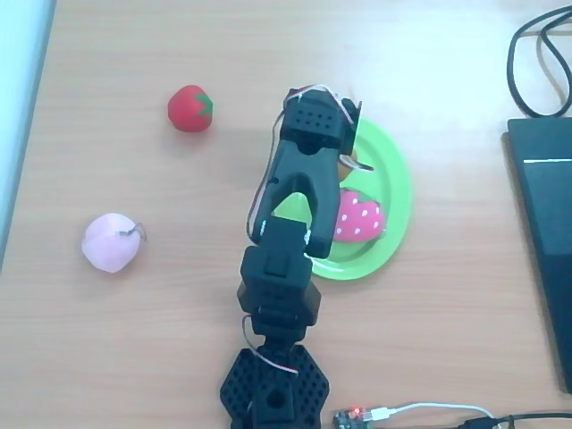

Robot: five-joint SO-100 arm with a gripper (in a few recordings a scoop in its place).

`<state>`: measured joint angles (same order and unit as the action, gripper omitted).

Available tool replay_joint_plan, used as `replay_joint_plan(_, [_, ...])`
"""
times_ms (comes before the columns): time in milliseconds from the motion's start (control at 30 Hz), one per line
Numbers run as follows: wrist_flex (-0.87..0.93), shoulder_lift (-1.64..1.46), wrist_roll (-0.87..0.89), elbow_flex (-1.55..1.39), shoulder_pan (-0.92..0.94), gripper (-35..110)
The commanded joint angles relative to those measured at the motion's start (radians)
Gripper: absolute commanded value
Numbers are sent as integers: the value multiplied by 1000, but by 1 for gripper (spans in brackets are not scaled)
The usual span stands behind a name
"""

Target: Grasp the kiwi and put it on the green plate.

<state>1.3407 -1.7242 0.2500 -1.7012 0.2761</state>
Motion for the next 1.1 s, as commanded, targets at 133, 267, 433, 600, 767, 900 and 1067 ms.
replay_joint_plan(133, [6,84,11,118,52,37])
replay_joint_plan(267, [6,138,14,167,58,37])
replay_joint_plan(433, [6,219,17,216,63,37])
replay_joint_plan(600, [6,281,15,247,63,38])
replay_joint_plan(767, [44,371,12,313,63,39])
replay_joint_plan(900, [143,491,20,439,66,40])
replay_joint_plan(1067, [153,511,3,468,55,42])
